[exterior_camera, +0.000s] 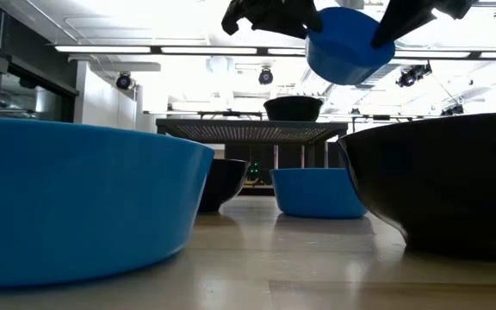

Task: Pick & Place Mini bowls
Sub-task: Put the blue bowl on the shelf

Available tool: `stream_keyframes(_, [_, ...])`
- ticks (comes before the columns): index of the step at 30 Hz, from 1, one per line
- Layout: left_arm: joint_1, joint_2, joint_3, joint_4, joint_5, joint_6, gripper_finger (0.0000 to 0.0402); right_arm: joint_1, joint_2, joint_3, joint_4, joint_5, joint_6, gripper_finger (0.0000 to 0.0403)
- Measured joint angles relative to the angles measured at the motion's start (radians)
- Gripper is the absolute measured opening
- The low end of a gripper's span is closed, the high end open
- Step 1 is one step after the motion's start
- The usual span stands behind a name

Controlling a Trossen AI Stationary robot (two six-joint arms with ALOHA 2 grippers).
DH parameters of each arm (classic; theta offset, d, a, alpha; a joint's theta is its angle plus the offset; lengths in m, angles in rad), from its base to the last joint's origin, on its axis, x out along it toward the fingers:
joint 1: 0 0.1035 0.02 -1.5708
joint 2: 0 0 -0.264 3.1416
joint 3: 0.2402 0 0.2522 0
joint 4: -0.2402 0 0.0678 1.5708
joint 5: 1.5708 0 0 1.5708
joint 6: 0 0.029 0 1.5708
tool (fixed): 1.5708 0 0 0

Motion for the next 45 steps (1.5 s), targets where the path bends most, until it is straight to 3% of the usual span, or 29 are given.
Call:
stream_keyframes(15, [0.001, 0.0, 0.002, -0.046, -0.016, -0.004, 0.0105, 0.0, 0.002, 0.0, 0.097, -0.031, -0.136, 0.0001])
stream_keyframes(24, [0.007, 0.0, 0.002, -0.069, -0.029, -0.002, 0.0011, 0.001, 0.002, 0.002, 0.105, -0.034, -0.14, 0.0001])
stream_keyframes(30, [0.006, 0.001, 0.0, -0.083, -0.02, -0.003, 0.0005, 0.001, 0.002, 0.002, 0.106, -0.045, -0.143, 0.0003])
stream_keyframes(34, [0.006, 0.001, 0.0, -0.082, -0.016, -0.002, 0.0003, 0.002, 0.0, 0.003, 0.132, -0.068, -0.191, 0.0033])
stream_keyframes(45, [0.003, 0.001, 0.0, -0.086, -0.002, -0.003, 0.0, -0.041, -0.103, 0.002, 0.214, -0.23, -0.232, 0.0176])
